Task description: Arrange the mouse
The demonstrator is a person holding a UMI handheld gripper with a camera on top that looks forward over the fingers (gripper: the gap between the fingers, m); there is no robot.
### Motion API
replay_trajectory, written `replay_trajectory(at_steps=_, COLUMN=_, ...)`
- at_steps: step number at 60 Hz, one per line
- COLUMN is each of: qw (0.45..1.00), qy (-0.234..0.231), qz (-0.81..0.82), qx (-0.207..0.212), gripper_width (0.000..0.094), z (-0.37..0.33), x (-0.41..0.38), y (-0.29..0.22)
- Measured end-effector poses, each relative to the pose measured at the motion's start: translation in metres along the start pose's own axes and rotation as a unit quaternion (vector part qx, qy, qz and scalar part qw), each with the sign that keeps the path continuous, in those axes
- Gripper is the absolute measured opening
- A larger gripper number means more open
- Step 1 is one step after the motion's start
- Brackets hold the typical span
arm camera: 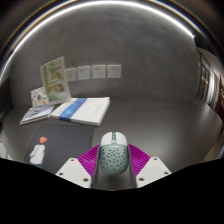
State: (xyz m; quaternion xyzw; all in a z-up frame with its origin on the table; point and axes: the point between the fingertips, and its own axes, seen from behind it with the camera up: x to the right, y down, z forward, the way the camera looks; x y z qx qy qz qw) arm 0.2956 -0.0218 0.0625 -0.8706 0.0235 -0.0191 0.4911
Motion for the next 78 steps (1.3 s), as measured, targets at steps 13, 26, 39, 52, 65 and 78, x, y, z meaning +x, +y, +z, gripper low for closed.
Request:
replay_trajectory(at_steps=13, qw=0.997, qy=-0.079, qz=-0.011, qx=0.007, gripper_width=0.0442, z=-0.042, x=-0.121, y=-0.002)
replay_trajectory(at_steps=26, qw=0.997, qy=-0.072, qz=-0.027, qx=-0.006, gripper_width=0.0441, z=-0.004, x=-0.196, y=0.015)
replay_trajectory(at_steps=39, qw=0.999, qy=-0.031, qz=-0.016, qx=-0.038, gripper_width=0.0449, z=0.044, x=-0.235, y=0.036)
replay_trajectory(at_steps=52, qw=0.999, qy=-0.009, qz=0.002, qx=-0.037, gripper_width=0.0508, z=0.06, x=-0.241, y=0.043)
replay_trajectory(at_steps=65, qw=0.998, qy=-0.043, qz=0.014, qx=-0.047, gripper_width=0.086, z=0.056, x=-0.256, y=0.039)
replay_trajectory(at_steps=78, qw=0.997, qy=-0.07, qz=-0.031, qx=-0.01, gripper_width=0.0821, z=0.003, x=-0.249, y=0.02)
